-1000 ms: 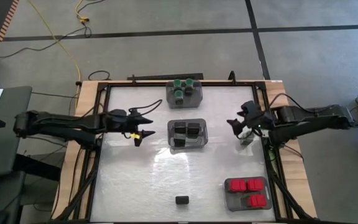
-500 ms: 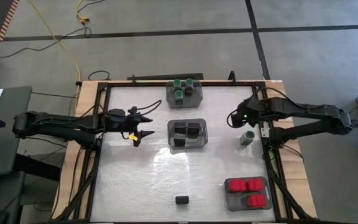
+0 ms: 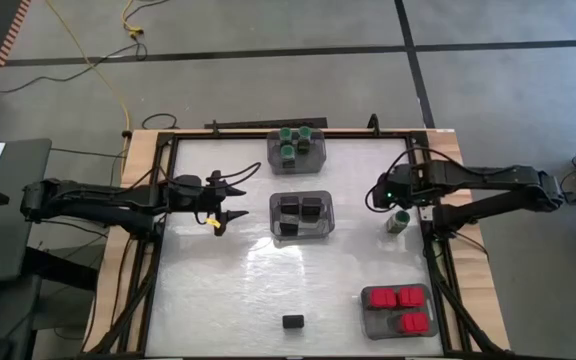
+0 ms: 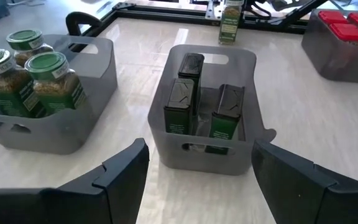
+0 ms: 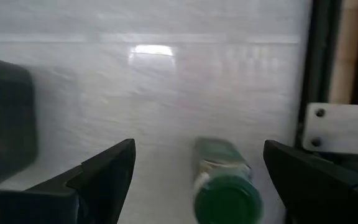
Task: Sort spices by type
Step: Put the green seasoning bottle into the top black bin
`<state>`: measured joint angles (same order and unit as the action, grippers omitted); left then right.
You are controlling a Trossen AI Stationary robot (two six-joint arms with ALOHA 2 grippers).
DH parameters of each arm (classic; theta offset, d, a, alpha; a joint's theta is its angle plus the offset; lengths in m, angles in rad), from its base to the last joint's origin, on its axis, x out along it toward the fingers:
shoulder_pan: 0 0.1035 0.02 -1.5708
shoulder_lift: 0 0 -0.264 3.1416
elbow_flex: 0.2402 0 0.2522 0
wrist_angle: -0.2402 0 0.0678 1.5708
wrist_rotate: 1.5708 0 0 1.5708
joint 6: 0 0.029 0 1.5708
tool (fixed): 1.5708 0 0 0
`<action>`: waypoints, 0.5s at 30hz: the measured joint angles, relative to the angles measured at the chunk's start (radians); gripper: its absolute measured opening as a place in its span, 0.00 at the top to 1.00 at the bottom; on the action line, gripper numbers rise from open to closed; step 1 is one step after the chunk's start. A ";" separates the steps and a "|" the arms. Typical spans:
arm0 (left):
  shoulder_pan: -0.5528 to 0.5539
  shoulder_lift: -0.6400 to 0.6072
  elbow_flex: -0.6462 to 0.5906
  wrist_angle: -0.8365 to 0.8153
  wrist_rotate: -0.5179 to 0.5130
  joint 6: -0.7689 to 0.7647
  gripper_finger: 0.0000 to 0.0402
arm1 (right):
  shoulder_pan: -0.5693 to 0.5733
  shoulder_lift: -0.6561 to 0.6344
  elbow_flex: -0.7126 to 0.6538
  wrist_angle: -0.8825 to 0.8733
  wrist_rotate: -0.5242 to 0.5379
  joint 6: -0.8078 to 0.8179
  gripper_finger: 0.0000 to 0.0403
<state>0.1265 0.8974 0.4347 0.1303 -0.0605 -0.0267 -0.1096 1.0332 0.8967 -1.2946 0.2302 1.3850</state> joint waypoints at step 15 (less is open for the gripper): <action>0.000 0.000 0.001 0.000 0.002 0.005 0.33 | 0.088 0.000 0.000 -0.064 0.000 0.059 0.06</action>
<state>0.1265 0.8974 0.4357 0.1307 -0.0589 -0.0221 -0.0218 1.0336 0.8967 -1.3582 0.2306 1.4437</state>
